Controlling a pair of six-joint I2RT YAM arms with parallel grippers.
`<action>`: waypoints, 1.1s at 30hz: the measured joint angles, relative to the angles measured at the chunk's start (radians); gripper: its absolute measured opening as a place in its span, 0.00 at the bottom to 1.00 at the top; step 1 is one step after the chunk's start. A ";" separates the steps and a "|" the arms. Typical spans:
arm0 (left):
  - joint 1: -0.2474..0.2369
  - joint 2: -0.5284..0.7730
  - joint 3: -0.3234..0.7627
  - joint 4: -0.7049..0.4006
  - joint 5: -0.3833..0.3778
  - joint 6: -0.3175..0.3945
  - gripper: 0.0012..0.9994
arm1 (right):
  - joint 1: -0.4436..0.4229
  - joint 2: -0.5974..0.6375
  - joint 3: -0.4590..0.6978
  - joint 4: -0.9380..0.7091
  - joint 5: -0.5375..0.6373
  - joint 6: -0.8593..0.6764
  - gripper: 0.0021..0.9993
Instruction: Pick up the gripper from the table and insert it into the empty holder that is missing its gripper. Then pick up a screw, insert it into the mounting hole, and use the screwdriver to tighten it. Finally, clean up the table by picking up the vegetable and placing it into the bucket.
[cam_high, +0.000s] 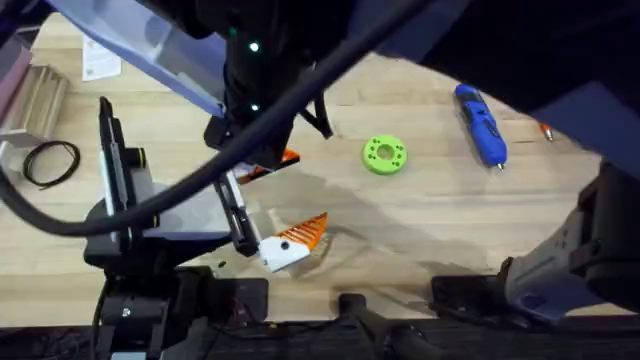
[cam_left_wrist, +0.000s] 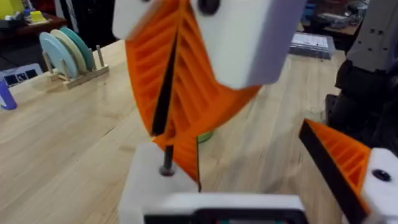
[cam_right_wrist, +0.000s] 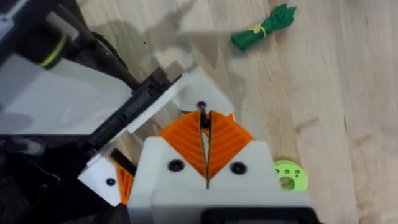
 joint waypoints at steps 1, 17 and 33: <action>0.000 0.000 0.000 0.000 0.000 0.000 0.99 | 0.000 0.000 0.000 0.001 -0.004 0.000 0.00; 0.000 0.000 0.000 0.000 0.000 0.000 0.99 | 0.000 0.000 0.000 0.000 -0.009 0.000 0.00; 0.000 0.000 0.000 0.000 0.000 0.000 0.99 | 0.000 0.019 0.000 0.000 -0.009 0.000 0.00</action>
